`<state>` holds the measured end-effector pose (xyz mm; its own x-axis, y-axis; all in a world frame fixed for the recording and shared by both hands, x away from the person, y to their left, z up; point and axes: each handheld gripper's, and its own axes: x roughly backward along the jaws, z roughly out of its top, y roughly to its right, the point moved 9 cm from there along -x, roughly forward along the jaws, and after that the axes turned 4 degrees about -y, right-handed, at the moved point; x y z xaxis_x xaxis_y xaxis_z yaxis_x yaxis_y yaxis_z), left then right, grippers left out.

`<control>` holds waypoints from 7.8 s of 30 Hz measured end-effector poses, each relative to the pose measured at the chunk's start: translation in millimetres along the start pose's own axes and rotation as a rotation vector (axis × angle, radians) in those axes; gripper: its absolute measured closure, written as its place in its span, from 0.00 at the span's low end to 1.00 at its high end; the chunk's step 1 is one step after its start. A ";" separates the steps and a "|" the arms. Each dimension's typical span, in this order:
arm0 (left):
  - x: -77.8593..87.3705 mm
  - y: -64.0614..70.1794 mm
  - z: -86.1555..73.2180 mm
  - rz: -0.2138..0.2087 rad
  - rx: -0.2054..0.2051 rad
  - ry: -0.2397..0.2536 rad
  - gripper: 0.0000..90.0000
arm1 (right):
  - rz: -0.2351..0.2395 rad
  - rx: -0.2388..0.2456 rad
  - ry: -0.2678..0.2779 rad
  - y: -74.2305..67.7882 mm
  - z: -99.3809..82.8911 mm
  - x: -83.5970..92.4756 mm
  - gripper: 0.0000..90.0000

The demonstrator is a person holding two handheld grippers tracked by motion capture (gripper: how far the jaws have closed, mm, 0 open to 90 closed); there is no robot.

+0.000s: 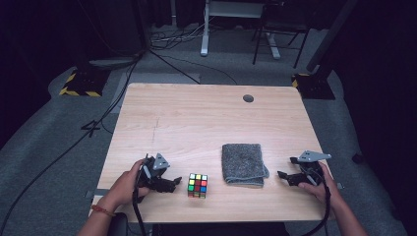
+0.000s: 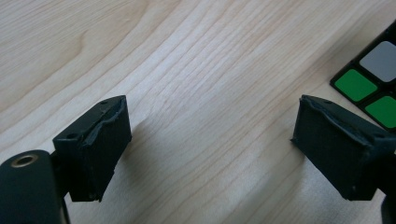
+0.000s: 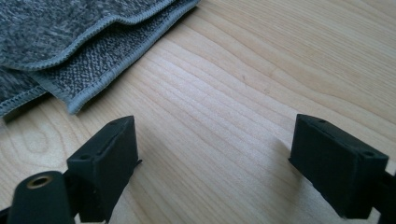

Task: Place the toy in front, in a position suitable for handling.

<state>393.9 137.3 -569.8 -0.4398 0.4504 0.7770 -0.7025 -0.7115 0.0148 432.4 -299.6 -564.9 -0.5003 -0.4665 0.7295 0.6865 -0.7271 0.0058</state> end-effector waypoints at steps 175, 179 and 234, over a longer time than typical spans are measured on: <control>-33.2 80.5 84.4 -0.287 -0.384 0.010 0.38 | 0.170 0.237 0.050 -69.1 60.6 -4.9 0.86; -31.4 81.6 85.4 -0.288 -0.409 0.005 0.38 | 0.181 0.240 0.076 -73.6 67.3 0.9 0.86; -37.9 100.2 121.4 -0.268 -0.489 0.012 0.38 | 0.143 0.429 0.092 -129.6 141.0 -3.8 0.86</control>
<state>408.1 -16.5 -521.4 -0.2144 0.5896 0.7788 -0.9672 -0.2391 -0.0852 419.8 -132.5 -472.0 -0.4163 -0.6038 0.6798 0.8987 -0.3869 0.2066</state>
